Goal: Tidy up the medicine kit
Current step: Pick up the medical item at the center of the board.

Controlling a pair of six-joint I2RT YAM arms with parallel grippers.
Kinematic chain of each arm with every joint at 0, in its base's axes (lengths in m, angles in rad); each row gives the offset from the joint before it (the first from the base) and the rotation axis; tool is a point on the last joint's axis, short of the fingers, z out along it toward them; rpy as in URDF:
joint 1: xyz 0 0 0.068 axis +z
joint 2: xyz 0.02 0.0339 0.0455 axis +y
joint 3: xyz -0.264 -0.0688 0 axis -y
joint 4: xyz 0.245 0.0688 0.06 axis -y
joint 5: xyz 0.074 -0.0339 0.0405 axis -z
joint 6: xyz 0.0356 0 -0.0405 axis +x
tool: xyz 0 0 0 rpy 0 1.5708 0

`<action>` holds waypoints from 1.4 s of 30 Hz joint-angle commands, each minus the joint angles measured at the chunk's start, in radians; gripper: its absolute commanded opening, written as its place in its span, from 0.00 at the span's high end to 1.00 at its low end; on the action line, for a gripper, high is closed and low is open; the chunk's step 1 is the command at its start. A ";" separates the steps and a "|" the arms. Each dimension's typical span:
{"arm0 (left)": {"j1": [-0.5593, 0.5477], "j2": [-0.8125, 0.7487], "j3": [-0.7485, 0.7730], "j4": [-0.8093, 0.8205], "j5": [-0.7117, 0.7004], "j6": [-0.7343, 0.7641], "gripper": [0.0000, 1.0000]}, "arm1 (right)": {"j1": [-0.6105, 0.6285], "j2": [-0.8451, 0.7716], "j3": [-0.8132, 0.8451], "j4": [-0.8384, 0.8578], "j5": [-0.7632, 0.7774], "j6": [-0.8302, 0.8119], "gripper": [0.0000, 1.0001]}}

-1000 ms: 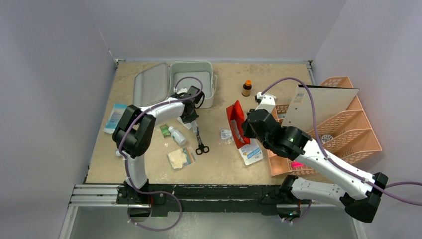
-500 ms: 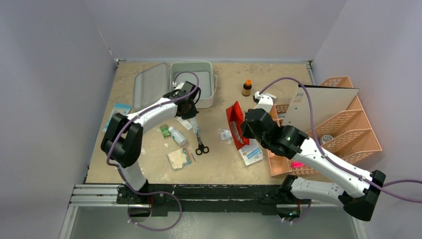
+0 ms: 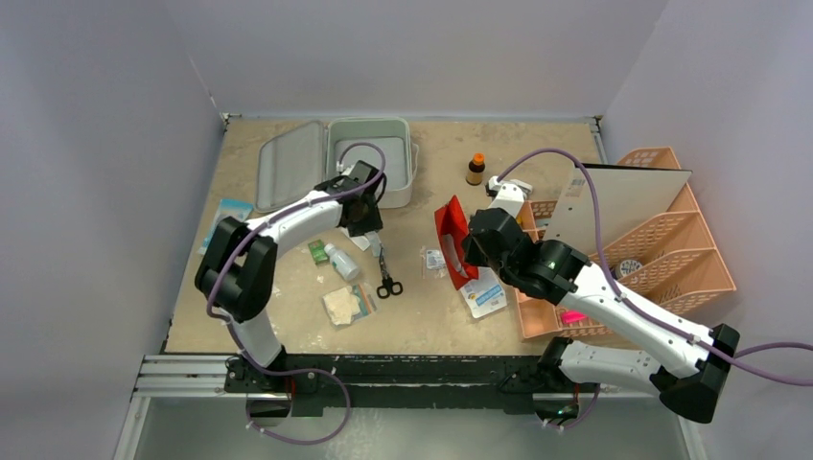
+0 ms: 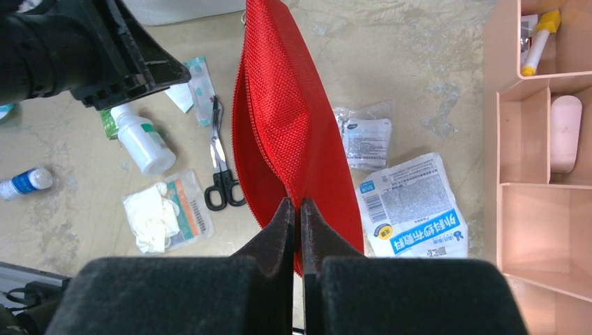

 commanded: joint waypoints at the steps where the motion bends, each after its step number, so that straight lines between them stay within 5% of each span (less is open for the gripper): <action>1: 0.004 0.096 0.085 -0.035 -0.057 0.016 0.64 | 0.002 -0.008 0.043 0.007 0.022 0.014 1.00; 18: 0.004 0.287 0.227 -0.104 -0.105 0.026 0.63 | 0.003 -0.061 0.025 -0.012 0.024 -0.020 1.00; 22: 0.000 0.293 0.211 -0.097 -0.097 0.018 0.69 | 0.003 -0.069 0.016 -0.011 0.027 -0.020 1.00; 27: -0.002 0.289 0.225 -0.109 -0.055 0.062 0.99 | 0.002 -0.071 0.015 -0.007 0.026 -0.018 1.00; 42: -0.008 0.062 0.188 -0.065 0.058 0.128 1.00 | 0.003 -0.026 0.010 0.020 0.028 0.014 1.00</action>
